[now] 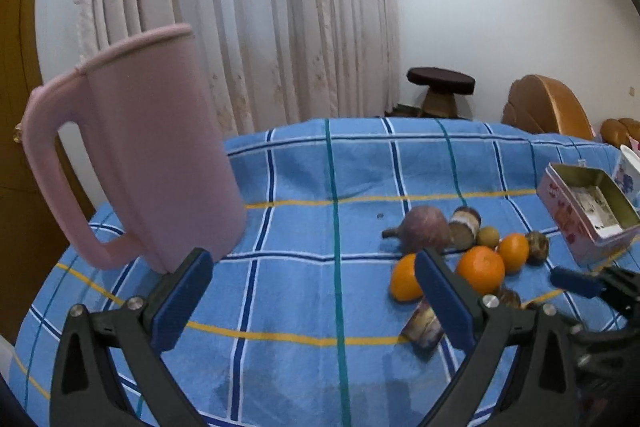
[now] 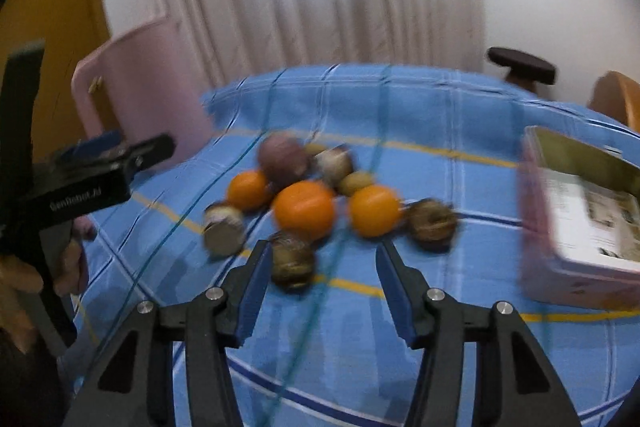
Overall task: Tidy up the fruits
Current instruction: 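Grasp the brown round fruit with the right tool while the left tool grasps the small cylindrical jar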
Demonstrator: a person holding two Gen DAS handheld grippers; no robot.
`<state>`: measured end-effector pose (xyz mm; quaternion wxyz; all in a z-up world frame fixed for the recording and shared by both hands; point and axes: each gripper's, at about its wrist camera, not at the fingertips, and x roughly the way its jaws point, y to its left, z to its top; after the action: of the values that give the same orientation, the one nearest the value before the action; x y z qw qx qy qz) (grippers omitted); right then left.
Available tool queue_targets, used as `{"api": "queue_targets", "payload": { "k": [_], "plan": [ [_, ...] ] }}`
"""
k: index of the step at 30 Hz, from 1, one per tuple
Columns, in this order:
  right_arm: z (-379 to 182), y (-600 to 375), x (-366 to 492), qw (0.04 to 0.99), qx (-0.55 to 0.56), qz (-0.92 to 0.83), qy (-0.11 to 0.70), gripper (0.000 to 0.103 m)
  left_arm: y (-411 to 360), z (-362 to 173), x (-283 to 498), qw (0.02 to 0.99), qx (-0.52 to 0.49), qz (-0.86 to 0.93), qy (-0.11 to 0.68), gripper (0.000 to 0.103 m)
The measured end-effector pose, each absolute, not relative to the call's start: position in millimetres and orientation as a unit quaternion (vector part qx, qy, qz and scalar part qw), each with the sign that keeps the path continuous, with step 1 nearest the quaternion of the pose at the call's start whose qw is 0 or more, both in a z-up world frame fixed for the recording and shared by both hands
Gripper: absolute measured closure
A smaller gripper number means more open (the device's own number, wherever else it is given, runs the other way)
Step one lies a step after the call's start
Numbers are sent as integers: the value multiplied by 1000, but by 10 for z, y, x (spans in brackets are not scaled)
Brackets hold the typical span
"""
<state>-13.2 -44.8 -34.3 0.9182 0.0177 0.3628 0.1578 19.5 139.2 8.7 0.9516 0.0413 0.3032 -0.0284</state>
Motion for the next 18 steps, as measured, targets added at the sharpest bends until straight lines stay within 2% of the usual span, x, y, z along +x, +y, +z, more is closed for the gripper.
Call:
{"api": "queue_targets", "payload": {
  "k": [4,8,14,15,18],
  "plan": [
    [-476,-219,23,902,-2,158,403,47,1373,48,191,948,48,-41,313,1],
    [-563,-119,144,890,-6,160,427,60,1287,30,171,939,48,-83,331,1],
    [-471,-252,69,889,-7,161,428,61,1081,-18,116,924,63,-146,348,1],
    [-448,-302,40,892,-7,156,425,61,1063,-34,127,922,60,-150,352,2],
    [-360,-482,-46,906,-10,138,400,61,1008,-130,195,912,47,-151,378,14]
  ]
}}
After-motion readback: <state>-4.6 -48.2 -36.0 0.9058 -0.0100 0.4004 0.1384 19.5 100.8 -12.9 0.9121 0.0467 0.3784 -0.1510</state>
